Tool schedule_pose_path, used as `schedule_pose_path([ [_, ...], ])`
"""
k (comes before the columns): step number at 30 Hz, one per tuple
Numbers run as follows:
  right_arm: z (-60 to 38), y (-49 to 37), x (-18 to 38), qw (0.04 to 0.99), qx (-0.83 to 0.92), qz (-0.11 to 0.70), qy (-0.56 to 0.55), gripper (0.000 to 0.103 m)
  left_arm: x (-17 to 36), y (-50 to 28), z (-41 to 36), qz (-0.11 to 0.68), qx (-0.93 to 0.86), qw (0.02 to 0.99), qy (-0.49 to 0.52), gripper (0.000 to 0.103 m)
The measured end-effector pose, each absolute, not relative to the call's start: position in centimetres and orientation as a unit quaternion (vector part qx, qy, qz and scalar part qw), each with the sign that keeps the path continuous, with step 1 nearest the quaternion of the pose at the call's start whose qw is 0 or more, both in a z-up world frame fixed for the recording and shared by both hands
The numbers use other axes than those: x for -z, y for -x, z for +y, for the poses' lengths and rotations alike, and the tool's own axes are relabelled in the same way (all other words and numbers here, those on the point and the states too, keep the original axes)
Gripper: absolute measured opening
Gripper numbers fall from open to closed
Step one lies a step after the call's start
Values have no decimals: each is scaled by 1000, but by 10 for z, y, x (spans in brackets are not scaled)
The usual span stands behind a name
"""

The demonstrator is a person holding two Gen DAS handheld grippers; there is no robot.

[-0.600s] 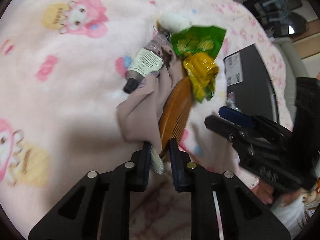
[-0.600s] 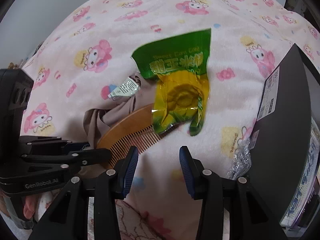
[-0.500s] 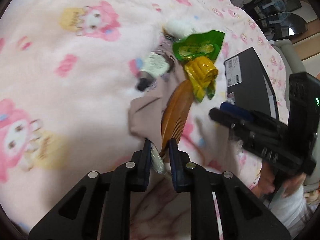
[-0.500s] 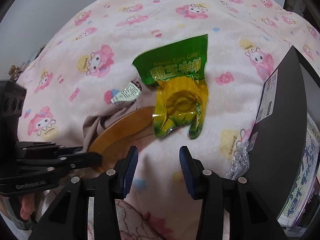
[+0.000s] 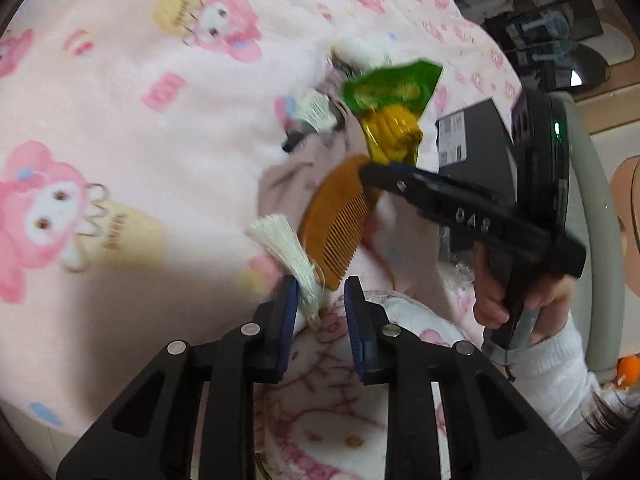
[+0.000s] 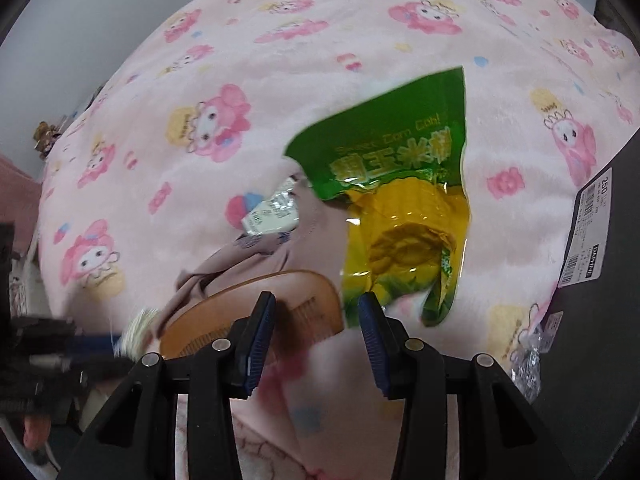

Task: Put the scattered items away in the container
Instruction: 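Grasp the wooden comb by its tassel end with the left gripper, then lift the wooden comb and carry it toward the black box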

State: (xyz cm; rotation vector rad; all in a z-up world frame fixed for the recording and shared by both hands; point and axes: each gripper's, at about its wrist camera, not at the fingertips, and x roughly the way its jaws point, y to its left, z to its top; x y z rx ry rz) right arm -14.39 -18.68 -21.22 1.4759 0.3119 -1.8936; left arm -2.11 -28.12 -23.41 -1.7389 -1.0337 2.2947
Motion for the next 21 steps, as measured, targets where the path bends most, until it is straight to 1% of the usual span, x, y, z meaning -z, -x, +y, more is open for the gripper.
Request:
schedule_pose_path([
  [3,-189,147,224,367,714,105,-587,39,247,43,-272,-337,-744,35,576,22],
  [5,-188,146,224,378,705,97,-592,41,250,58,-272,-329,-746,14,578,18],
  [9,-184,137,219,397,687,89,-602,40,244,74,-280,-325,-761,-32,560,18],
  [12,-178,120,214,424,661,72,-614,40,247,79,-288,-341,-758,-53,553,18],
  [14,-176,112,215,427,655,69,-620,40,255,84,-286,-360,-749,-43,555,30],
  [15,-177,114,215,423,656,63,-622,40,258,85,-284,-367,-744,-39,557,32],
  [17,-179,121,220,410,664,56,-623,40,266,106,-275,-363,-742,-50,561,33],
  [19,-178,121,224,405,663,47,-628,41,274,102,-278,-353,-745,-60,563,33],
  [20,-178,124,228,407,658,45,-632,41,277,115,-271,-346,-745,-64,567,31],
  [21,-182,123,230,404,655,52,-636,41,275,112,-272,-343,-746,-63,568,30],
])
